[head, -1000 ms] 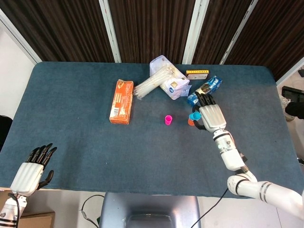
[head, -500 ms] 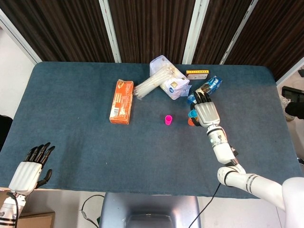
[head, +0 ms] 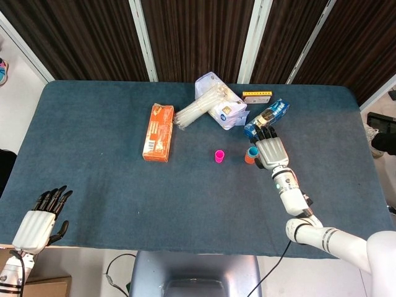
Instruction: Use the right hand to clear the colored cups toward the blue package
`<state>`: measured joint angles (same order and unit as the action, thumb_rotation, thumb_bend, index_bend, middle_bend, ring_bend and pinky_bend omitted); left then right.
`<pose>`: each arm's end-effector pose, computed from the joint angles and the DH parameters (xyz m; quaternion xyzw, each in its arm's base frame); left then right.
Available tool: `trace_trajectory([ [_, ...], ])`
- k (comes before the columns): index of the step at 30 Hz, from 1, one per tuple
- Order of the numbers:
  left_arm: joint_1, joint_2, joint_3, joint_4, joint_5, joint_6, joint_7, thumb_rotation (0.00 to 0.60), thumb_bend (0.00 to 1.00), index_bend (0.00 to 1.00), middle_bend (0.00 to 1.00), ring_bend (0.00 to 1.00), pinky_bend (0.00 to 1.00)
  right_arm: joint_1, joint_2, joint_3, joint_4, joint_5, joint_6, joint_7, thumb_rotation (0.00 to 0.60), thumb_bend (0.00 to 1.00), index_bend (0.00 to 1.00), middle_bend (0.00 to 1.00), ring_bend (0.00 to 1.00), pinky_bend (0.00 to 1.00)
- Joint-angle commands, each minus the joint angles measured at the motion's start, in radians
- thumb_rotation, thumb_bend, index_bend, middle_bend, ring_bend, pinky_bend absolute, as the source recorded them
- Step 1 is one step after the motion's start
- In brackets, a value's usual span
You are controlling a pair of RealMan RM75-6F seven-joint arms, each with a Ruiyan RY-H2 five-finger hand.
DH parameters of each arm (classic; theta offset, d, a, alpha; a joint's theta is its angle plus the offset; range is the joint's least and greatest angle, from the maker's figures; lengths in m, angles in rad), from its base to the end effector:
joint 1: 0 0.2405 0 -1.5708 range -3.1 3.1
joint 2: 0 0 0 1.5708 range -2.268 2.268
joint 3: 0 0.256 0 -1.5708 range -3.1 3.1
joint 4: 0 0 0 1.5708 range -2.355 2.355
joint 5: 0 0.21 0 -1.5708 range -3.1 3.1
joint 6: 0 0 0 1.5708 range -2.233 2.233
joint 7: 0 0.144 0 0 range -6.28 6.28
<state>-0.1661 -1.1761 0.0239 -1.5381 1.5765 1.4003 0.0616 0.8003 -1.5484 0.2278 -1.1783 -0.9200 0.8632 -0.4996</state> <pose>-0.3069 0.1896 0.1222 -0.6766 -0.3626 -0.3526 0.5352 -0.2031 -0.4138 0.0214 0.7204 -0.3345 0.2659 0.5462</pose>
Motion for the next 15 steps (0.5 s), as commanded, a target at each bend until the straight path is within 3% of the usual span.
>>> trace_trajectory([
  [1, 0.000, 0.001, -0.001, 0.000, -0.001, 0.001, -0.003, 0.600, 0.46, 0.00, 0.00, 0.00, 0.11, -0.007, 0.025, 0.007, -0.046, -0.007, -0.002, 0.038, 0.600, 0.46, 0.09, 0.00, 0.00, 0.00],
  [4, 0.001, 0.002, 0.000, -0.001, 0.000, 0.002, -0.005, 0.600, 0.46, 0.00, 0.00, 0.00, 0.11, -0.011, 0.053, 0.010, -0.103, -0.028, -0.001, 0.068, 0.600, 0.46, 0.09, 0.00, 0.00, 0.00],
  [8, -0.004, -0.002, 0.001, 0.001, 0.000, -0.008, -0.001, 0.600, 0.46, 0.00, 0.00, 0.00, 0.11, 0.010, 0.034, 0.023, -0.131, -0.026, -0.010, 0.084, 0.600, 0.46, 0.17, 0.00, 0.00, 0.00],
  [15, -0.005, -0.004, 0.004, 0.001, 0.005, -0.007, 0.005, 0.600, 0.46, 0.00, 0.00, 0.00, 0.11, 0.117, -0.116, 0.037, 0.017, 0.095, -0.045, -0.054, 0.600, 0.46, 0.30, 0.00, 0.00, 0.00],
])
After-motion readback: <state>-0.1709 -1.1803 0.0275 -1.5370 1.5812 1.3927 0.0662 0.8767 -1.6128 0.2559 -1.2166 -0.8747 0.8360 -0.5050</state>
